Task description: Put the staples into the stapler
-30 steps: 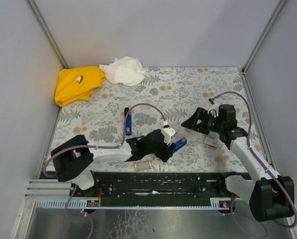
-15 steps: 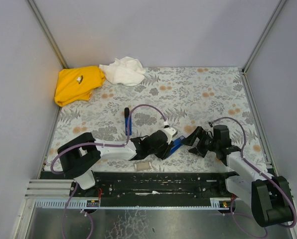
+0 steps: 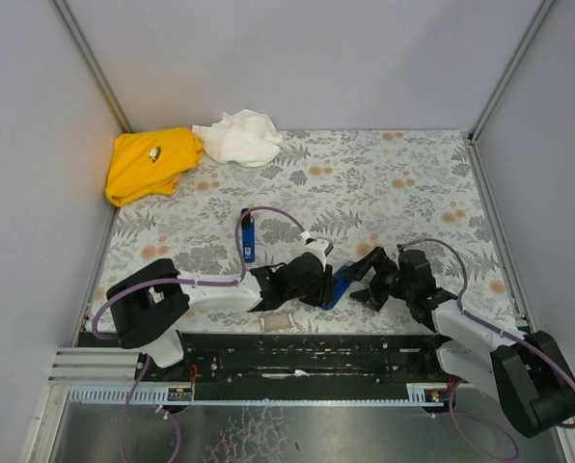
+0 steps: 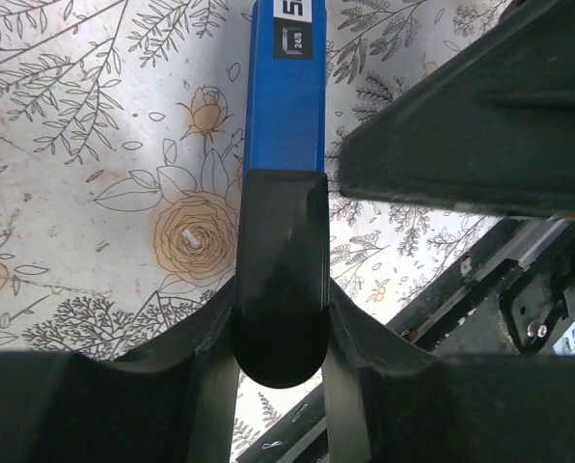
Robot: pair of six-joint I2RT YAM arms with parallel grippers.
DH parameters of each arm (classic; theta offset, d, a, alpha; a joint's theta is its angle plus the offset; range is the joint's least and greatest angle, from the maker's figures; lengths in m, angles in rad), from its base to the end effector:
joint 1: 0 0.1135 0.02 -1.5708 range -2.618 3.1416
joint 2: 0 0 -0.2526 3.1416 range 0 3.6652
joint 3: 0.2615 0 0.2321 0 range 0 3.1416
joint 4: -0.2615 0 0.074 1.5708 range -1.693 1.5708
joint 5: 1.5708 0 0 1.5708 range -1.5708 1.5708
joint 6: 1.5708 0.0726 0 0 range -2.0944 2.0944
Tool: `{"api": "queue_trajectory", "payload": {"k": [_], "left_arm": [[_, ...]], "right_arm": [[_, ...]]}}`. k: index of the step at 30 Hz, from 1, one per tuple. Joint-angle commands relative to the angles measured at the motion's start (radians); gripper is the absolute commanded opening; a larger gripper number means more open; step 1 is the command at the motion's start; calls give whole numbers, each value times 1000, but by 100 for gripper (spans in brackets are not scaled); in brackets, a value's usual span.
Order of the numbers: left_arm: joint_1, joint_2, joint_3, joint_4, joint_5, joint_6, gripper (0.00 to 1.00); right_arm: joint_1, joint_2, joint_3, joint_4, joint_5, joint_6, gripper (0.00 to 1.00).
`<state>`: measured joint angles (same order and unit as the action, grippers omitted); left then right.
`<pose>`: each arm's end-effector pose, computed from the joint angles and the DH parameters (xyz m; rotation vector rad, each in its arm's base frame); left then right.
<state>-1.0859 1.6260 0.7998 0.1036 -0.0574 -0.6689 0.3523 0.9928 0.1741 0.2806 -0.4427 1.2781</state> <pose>0.1621 -0.2988 0.1446 0.4739 2.3927 -0.8022 0.1759 0.0978 0.1308 0.7916 2.2679 1.3523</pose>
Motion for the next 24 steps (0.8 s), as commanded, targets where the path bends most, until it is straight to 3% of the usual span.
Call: {"api": "queue_trajectory", "payload": {"k": [1, 10, 12, 13, 14, 18, 19, 21, 24], "left_arm": [[-19, -14, 7, 123, -30, -69, 0], [-50, 47, 44, 139, -41, -42, 0], [-59, 56, 50, 144, -45, -23, 0], [-62, 58, 54, 145, -47, -15, 1], [-65, 59, 56, 142, -47, -6, 7], [-71, 17, 22, 166, -27, 27, 49], [-73, 0, 7, 171, -26, 32, 58], [-74, -40, -33, 173, -26, 41, 71], [-75, -112, -88, 168, -15, 56, 85]], "right_arm": [[75, 65, 20, 106, 66, 109, 95], [234, 159, 60, 195, 114, 213, 94], [261, 166, 71, 192, 132, 225, 90], [269, 169, 73, 198, 139, 231, 84], [272, 169, 70, 203, 145, 239, 73], [272, 149, 25, 226, 194, 279, 22], [272, 145, 17, 227, 202, 286, 15], [272, 140, 3, 230, 215, 294, 1], [272, 132, -14, 246, 237, 302, 0]]}}
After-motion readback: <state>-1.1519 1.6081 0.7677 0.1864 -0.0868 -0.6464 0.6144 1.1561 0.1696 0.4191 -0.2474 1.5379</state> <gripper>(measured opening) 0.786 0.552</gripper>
